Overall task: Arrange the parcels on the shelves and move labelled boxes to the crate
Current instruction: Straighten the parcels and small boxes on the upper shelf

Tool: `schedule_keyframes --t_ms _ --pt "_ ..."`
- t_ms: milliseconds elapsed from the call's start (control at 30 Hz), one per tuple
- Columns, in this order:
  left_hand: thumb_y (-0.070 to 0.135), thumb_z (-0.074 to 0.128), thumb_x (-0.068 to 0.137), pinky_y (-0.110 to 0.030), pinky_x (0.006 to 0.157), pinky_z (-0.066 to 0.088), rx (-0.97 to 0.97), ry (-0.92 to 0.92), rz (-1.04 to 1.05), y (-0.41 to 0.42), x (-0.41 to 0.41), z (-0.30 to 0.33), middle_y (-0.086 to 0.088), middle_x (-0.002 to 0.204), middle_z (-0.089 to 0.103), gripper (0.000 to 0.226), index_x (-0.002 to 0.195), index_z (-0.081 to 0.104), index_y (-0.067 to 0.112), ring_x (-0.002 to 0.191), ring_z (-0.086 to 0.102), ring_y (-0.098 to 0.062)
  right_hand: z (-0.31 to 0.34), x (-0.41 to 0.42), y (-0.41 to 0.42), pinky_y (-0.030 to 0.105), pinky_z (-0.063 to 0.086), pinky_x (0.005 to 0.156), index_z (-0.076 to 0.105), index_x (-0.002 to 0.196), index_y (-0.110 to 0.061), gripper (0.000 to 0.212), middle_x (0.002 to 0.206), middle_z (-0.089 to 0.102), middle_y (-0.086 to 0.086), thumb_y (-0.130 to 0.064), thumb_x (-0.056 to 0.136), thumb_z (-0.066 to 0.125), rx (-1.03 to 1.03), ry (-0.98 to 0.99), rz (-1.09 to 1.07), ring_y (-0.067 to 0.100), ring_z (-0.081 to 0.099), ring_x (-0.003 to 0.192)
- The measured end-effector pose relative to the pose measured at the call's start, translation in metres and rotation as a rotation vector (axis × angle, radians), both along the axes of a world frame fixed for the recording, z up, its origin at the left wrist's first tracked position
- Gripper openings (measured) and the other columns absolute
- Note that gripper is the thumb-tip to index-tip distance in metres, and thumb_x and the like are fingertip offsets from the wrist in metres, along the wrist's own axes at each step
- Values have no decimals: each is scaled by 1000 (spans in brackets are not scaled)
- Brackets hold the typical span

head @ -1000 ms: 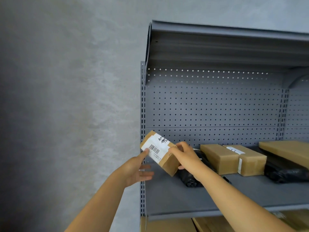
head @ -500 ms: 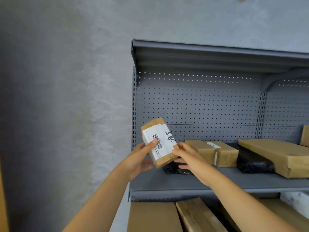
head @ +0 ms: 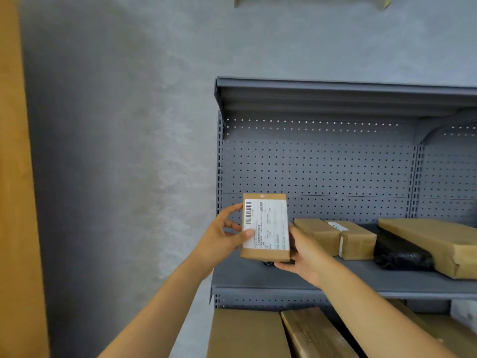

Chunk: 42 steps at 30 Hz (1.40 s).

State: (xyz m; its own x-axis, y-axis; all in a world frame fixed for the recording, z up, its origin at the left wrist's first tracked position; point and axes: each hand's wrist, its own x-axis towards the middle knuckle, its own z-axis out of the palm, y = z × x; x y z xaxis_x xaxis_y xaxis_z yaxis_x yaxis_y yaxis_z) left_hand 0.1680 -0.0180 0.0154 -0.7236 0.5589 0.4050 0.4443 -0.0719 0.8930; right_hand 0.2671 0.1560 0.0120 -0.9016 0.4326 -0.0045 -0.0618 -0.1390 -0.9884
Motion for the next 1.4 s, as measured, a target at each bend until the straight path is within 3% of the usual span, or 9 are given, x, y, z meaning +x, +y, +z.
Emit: schedule_keyframes --t_ms 133,333,467,567,800,900,1000,1167,1400 --pt "29 77 83 -36 88 56 -27 29 12 -3 -7 3 -8 102 62 56 129 49 46 100 65 -19 2 -4 4 48 48 103 62 118 -37 54 117 73 2 -72 89 34 35 -8 163 24 65 114" --pt "18 67 92 -38 89 58 -49 11 15 -12 -29 4 -1 107 61 53 137 46 38 105 65 -19 -1 -27 -3 42 52 98 57 128 -33 37 116 73 -8 -41 93 61 228 58 137 15 64 114" --pt "10 60 96 -22 73 57 -33 -41 4 -9 -48 -2 6 117 60 51 139 42 32 100 63 -9 -1 -52 -15 32 46 98 50 121 -37 25 119 61 -15 -28 99 56 482 55 -30 8 57 110" --pt "3 54 97 -15 60 53 -39 -96 4 -3 -65 -4 17 106 56 52 140 39 30 98 59 -10 -4 -77 -20 29 47 89 49 132 -32 32 119 56 -11 -20 102 49 531 51 -101 11 52 110" --pt "-7 49 96 -18 60 52 -112 -127 40 9 -112 -9 7 114 52 61 145 36 27 108 50 -18 -15 -135 -13 43 54 95 50 135 -19 34 133 60 2 -17 101 50 599 0 -240 22 59 119" --pt "-7 47 97 -30 81 54 -144 -113 45 18 -126 -14 9 111 50 55 132 38 34 108 48 -17 -18 -159 -8 43 55 94 48 135 -16 33 135 59 6 -21 102 46 629 -56 -262 25 59 120" --pt "-7 44 97 -42 100 46 -202 -79 34 26 -139 -21 9 117 47 59 139 34 33 117 47 -19 -20 -182 -3 26 55 78 44 136 -16 33 137 57 7 -24 104 41 677 -136 -205 24 58 120" --pt "-7 45 96 -34 99 45 -224 -79 30 38 -157 -31 9 122 44 65 149 29 28 124 46 -16 -29 -206 10 33 51 94 38 141 -13 42 140 54 7 -16 99 44 733 -240 -165 25 55 124" --pt "-4 50 94 -32 90 52 -216 -102 175 50 -168 -41 7 129 46 55 143 36 16 125 53 -28 -26 -208 25 27 47 85 44 136 -14 41 136 57 7 -14 95 51 831 -272 -129 21 56 120"
